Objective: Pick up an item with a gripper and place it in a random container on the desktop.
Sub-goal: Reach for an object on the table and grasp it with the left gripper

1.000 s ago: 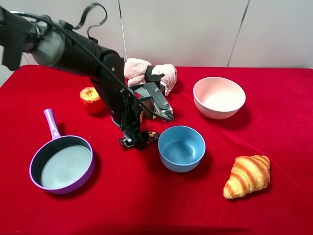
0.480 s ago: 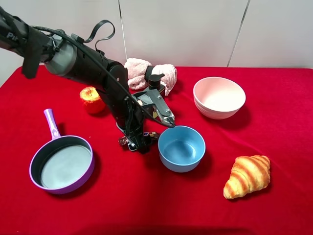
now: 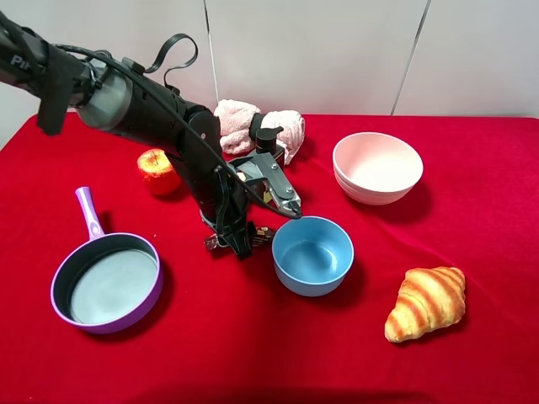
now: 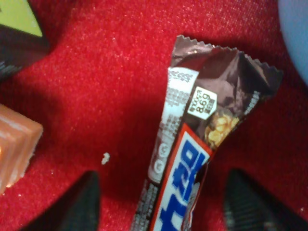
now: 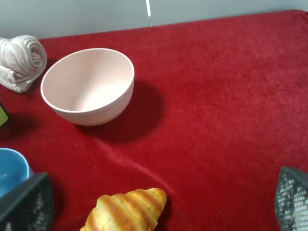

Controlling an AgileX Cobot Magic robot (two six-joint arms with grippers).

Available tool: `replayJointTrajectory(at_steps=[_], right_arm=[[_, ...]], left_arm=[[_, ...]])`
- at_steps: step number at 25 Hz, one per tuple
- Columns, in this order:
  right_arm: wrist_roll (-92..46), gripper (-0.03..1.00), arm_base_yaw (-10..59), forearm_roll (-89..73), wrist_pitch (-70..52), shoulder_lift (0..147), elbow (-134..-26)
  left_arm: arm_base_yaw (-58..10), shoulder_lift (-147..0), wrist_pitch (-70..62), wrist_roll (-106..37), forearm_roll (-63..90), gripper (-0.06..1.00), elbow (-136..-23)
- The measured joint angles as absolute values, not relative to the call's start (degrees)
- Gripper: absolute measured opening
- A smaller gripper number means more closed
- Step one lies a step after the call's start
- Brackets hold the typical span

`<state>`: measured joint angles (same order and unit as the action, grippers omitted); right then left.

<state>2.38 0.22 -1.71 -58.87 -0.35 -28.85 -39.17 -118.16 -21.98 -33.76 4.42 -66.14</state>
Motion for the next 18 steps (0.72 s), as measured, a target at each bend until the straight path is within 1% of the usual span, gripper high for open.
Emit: replayJointTrajectory(at_steps=[5,6,18], right_arm=[[2.4,0.69,0.2,-1.7,-58.9,-0.3,-28.9],[2.4,0.69,0.2,-1.7,-58.9,-0.3,-28.9],[2.4,0.69,0.2,-1.7,-58.9,-0.3,-28.9]], left_arm=[[-39.2,-118.2,-22.0,-33.8,4.4,0.18,-66.1],[-39.2,-118.2,-22.0,-33.8,4.4,0.15,-66.1],[-39.2,-118.2,-22.0,-33.8,4.4,0.15,-66.1]])
